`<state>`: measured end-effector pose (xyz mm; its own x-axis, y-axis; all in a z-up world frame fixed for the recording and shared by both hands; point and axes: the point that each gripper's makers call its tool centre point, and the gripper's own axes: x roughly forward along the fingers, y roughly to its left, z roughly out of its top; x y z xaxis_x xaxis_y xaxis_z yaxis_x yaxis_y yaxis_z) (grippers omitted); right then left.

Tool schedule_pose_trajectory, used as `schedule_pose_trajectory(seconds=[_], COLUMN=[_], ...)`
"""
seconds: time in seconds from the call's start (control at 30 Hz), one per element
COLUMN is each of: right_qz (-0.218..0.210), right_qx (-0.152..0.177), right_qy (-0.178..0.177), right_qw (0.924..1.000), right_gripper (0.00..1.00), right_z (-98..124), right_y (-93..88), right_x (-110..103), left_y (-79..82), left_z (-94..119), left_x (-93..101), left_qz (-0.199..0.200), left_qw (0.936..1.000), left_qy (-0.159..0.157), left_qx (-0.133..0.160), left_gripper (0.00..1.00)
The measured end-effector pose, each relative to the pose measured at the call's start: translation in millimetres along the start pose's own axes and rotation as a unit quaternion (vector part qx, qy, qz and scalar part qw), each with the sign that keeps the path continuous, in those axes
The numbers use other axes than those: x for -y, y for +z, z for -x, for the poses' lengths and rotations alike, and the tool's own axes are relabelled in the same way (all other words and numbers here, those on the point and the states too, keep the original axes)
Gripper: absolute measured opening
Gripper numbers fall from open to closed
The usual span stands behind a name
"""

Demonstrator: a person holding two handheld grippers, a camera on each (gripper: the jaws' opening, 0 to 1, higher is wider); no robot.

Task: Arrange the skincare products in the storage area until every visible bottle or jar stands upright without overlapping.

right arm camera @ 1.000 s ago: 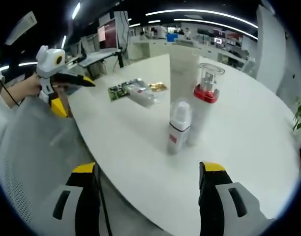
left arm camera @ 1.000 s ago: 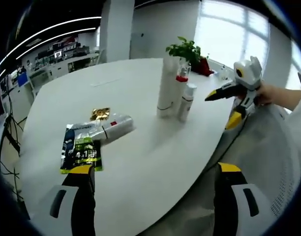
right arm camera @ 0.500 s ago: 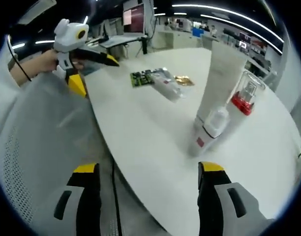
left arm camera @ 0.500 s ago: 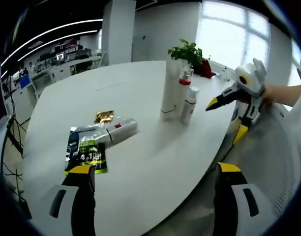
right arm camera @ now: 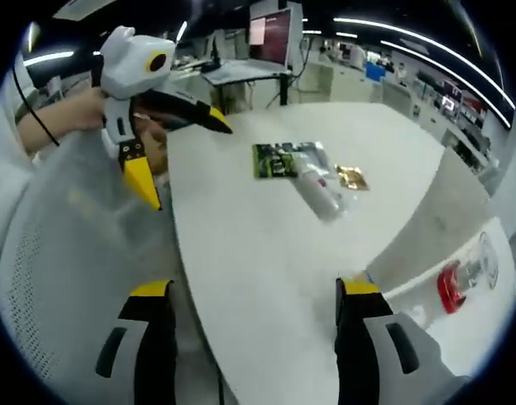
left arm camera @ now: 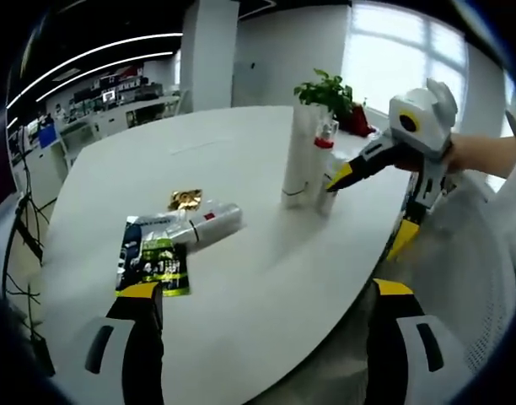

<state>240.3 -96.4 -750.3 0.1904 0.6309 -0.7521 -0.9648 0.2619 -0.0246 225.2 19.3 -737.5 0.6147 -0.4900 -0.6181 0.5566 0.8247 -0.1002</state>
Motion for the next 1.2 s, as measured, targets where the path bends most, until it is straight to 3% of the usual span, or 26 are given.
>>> schedule_pose_trajectory(seconds=[0.3,0.77,0.93,1.2], right_qz=[0.038,0.084,0.084,0.109], right_qx=[-0.015,-0.048,-0.038,-0.066], right_qy=[0.001,-0.006,-0.012,-0.007], right_qw=[0.9992,0.9953,0.9957,0.9918], right_gripper=[0.72,0.65,0.61,0.5], right_z=[-32.3,-80.4,-99.5,-126.3], right_y=[31.0,61.5,72.4,68.6], right_x=[18.9,47.1,66.3,83.6], left_y=[-3.2,-3.6,-4.0,-7.0], left_z=[-0.3,-1.6,-2.2,-3.3], left_x=[-1.7,1.1,1.7,-0.8], left_qz=[-0.001,-0.001,0.001,0.005], left_qw=[1.0,0.9999,0.9999,0.9998], left_qy=[0.0,-0.004,-0.006,-0.004], left_qx=[-0.008,-0.013,-0.014,-0.02], left_gripper=[0.98,0.97,0.97,0.97])
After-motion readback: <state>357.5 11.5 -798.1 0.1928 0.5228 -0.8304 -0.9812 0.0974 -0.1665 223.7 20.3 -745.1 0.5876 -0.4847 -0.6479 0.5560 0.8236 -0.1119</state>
